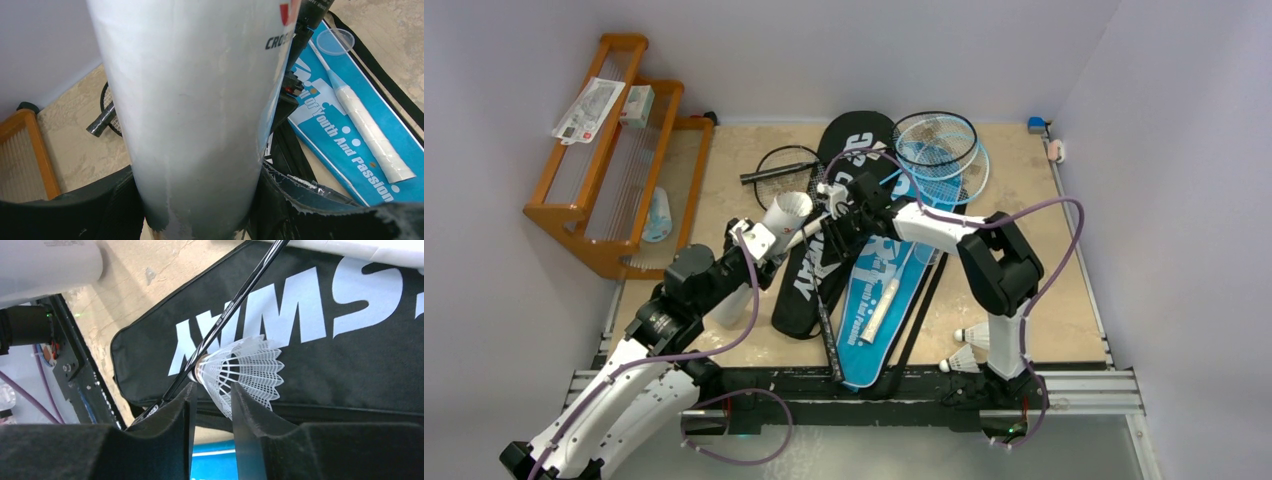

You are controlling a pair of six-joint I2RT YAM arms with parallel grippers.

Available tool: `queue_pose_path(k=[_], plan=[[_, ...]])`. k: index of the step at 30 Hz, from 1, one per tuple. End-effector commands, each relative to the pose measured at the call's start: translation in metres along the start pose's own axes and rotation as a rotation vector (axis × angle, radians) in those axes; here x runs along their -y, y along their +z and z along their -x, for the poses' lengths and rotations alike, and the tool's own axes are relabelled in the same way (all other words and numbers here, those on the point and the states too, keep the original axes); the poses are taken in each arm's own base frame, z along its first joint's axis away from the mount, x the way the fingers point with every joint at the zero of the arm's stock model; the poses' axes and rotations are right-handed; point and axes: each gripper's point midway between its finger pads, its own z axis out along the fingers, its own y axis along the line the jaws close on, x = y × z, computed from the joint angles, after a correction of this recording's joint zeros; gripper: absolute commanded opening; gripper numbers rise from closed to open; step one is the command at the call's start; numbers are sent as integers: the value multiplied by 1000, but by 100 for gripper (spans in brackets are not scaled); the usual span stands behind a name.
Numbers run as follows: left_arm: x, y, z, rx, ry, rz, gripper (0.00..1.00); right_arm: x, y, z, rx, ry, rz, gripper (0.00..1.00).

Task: Pack up the badminton gear
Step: Pick up the shuttlecock from the racket bag, then place the shuttlecock at the shuttle tube.

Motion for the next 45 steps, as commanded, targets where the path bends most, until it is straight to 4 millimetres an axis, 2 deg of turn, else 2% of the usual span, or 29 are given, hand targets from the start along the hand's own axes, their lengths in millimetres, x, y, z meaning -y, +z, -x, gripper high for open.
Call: queue_pose_path(k=[1,5,6,10,13,16,23,28,32,34,40,45], plan=[[-5,1,22,84,-8,15,43,-25,-21,7,28,-66,46,30],[-5,1,22,80,-10,13,43,-30,-26,9,34,-57,49,3],[-5,2,21,79,-10,12,44,-33,-30,9,35,-50,53,0],[-2,3,19,71,-11,-4,43,-40,-55,23,103,-61,-14,0],[1,5,18,68,-10,-20,43,-50,-90,40,204,-98,-98,0],[5,5,19,76,-8,-46,44,-74,-137,58,343,-158,-139,0],[22,11,14,60,-16,-141,44,-142,-233,80,640,-317,-106,0],[29,15,11,43,-24,-181,44,-176,-277,83,758,-411,-76,0],[42,17,9,38,-32,-251,44,-196,-294,85,794,-460,-34,0],[47,17,9,40,-37,-281,44,-206,-294,84,778,-481,14,0],[64,15,13,68,-39,-381,44,-218,-270,80,660,-497,155,0],[67,15,13,71,-41,-396,44,-221,-252,73,578,-482,247,0]])
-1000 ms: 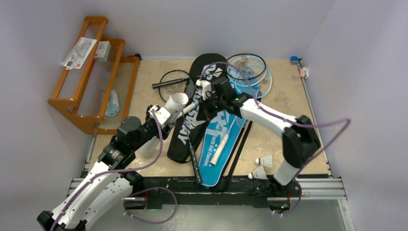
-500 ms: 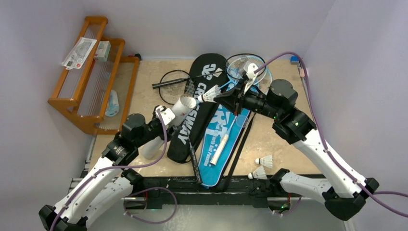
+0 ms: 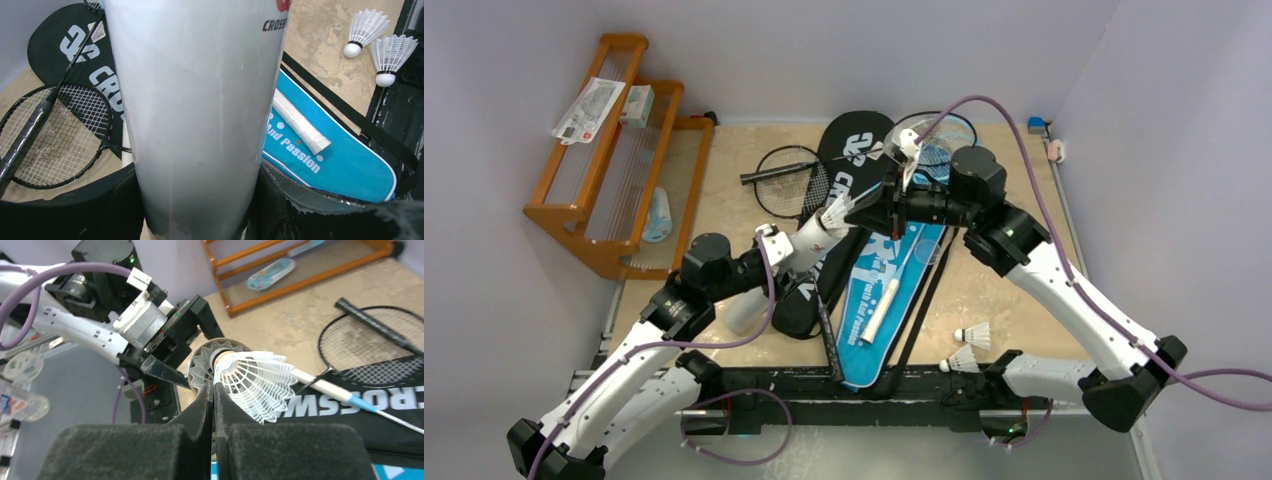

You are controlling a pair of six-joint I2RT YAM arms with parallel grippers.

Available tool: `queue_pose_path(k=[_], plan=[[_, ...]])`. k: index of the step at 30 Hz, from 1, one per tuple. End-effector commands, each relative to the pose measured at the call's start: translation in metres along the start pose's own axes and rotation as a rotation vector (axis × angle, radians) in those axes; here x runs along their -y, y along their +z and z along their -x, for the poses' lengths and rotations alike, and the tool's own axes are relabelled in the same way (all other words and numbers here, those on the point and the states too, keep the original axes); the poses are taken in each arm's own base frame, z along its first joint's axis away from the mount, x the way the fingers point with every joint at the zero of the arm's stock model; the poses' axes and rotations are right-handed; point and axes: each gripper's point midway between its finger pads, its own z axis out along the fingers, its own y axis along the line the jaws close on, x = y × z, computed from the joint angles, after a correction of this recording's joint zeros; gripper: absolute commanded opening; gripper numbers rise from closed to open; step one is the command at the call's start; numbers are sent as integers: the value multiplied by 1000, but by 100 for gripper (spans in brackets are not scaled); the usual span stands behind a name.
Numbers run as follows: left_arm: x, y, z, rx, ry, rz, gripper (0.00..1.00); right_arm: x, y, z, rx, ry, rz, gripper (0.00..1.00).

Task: Pack up the badminton gear
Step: Place the shuttlecock at the shuttle tube.

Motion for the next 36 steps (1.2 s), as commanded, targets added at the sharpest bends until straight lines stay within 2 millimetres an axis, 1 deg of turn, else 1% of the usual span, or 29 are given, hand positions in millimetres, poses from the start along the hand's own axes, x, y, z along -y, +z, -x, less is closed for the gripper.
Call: queue_pose_path(k=[1,6,8,12,13,15,16,17,21,23,25,26,28,32,35,36], plan=[[6,1,16,65,-7,-43,44,-21,4,3,-27,16,129,0],[11,2,18,77,-5,-70,44,-15,12,-12,-86,65,142,0],[16,2,19,85,-5,-103,44,-22,15,-15,-91,84,195,0],[24,3,20,93,-11,-147,44,-32,18,-15,-68,105,277,0],[24,3,21,95,-11,-149,44,-33,17,-15,-66,108,286,5],[24,3,20,95,-10,-148,44,-36,16,-15,-66,108,298,26],[24,3,21,96,-10,-146,44,-36,15,-15,-66,107,295,34],[24,3,21,96,-10,-145,44,-36,14,-14,-63,107,290,40],[23,2,22,100,-7,-138,44,-37,7,-15,-69,121,257,60],[23,1,22,102,-6,-137,44,-35,4,-10,-53,117,219,72],[22,2,21,100,-7,-137,44,-33,2,-9,-51,111,189,78],[23,2,22,101,-6,-138,44,-32,1,-7,-46,107,176,79],[23,2,22,100,-7,-139,44,-28,-1,-5,-48,101,145,78],[23,2,21,99,-7,-141,44,-14,-5,-2,-33,94,30,62],[23,2,21,99,-6,-140,44,-3,-9,3,-8,86,-51,32],[23,2,21,99,-6,-140,44,-1,-9,3,-5,83,-65,18]])
